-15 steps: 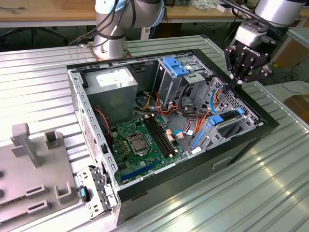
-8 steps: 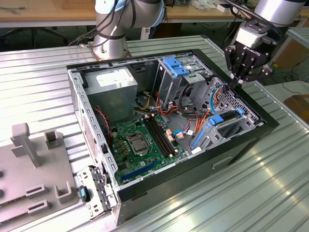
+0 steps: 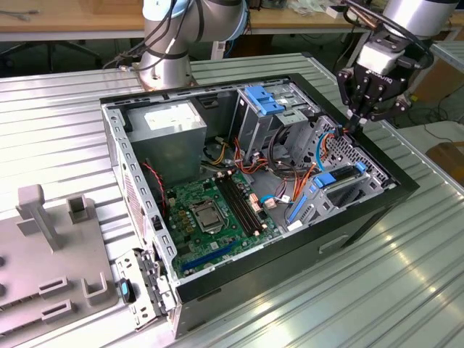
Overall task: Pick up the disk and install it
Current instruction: 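Insert the first disk wire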
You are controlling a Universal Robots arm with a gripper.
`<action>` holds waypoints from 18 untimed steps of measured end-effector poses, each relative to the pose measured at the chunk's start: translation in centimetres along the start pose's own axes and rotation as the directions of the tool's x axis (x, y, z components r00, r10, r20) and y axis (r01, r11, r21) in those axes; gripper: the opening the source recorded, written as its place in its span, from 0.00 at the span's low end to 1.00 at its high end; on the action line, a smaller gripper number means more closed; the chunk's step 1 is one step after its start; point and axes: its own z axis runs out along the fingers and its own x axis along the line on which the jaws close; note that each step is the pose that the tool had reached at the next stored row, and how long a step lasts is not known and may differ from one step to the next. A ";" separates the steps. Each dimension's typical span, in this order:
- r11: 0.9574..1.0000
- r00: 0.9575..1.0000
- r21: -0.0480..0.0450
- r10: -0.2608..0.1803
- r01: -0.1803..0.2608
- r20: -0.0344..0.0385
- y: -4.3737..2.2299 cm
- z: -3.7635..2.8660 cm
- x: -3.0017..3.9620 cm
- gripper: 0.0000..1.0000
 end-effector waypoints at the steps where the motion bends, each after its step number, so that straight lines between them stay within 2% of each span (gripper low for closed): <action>1: 1.000 1.000 0.002 -0.010 0.010 0.000 0.00 -0.01 0.00 0.11; 2: 1.000 1.000 0.003 -0.019 0.019 -0.001 0.00 -0.03 0.00 0.11; 5: 0.998 0.998 0.002 -0.061 0.061 -0.012 -0.02 -0.03 -0.04 0.11; 9: 0.995 0.994 -0.006 -0.102 0.102 -0.034 -0.02 -0.03 -0.07 0.11; 12: 0.991 0.990 -0.009 -0.137 0.137 -0.045 -0.03 -0.02 -0.08 0.11; 13: 0.987 0.986 -0.010 -0.159 0.158 -0.049 -0.03 -0.03 -0.10 0.11; 15: 0.984 0.982 -0.011 -0.180 0.180 -0.052 -0.03 -0.02 -0.10 0.11; 18: 0.972 0.970 -0.010 -0.235 0.235 -0.056 -0.05 -0.04 -0.15 0.11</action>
